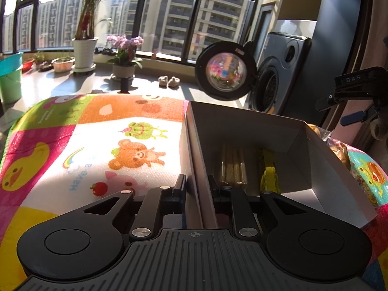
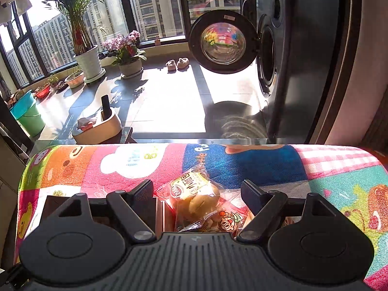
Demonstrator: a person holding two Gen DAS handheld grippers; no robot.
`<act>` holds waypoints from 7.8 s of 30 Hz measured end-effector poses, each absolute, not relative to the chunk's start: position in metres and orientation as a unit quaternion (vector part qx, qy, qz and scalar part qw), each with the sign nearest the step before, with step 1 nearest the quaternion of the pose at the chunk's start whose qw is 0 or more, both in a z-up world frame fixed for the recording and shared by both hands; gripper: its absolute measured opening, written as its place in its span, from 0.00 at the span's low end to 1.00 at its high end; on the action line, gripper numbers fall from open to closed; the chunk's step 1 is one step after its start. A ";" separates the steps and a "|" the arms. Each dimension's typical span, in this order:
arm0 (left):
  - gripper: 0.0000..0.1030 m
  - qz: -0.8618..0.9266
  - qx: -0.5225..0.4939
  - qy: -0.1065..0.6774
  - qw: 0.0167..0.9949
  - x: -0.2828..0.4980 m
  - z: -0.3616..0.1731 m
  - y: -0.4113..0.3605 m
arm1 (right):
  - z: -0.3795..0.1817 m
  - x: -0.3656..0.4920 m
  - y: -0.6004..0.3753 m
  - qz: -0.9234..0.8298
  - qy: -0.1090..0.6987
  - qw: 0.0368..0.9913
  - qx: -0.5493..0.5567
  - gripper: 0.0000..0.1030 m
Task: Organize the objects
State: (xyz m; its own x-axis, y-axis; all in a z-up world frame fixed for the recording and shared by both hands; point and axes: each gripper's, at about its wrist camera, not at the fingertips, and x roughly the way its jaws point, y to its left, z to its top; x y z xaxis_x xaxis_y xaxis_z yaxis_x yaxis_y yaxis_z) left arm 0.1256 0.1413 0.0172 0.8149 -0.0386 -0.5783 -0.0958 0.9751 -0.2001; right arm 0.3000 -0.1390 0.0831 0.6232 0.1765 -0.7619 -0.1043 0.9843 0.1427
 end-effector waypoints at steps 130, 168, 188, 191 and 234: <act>0.18 0.020 -0.101 0.310 0.945 0.124 0.015 0.136 | 0.030 0.149 -0.271 -0.035 0.480 0.876 0.018 0.27; 0.17 0.019 -0.103 0.318 0.942 0.125 0.011 0.138 | 0.031 0.010 -0.183 0.098 0.459 0.881 -0.054 0.44; 0.18 0.019 -0.105 0.317 0.942 0.125 0.011 0.137 | 0.028 -0.006 -0.144 0.099 0.447 0.886 -0.073 0.59; 0.18 0.019 -0.105 0.317 0.942 0.125 0.011 0.137 | 0.029 -0.009 -0.136 0.114 0.442 0.885 -0.090 0.52; 0.19 0.013 -0.117 0.320 0.940 0.125 0.012 0.139 | 0.129 0.066 -0.067 0.120 0.388 0.904 -0.132 0.52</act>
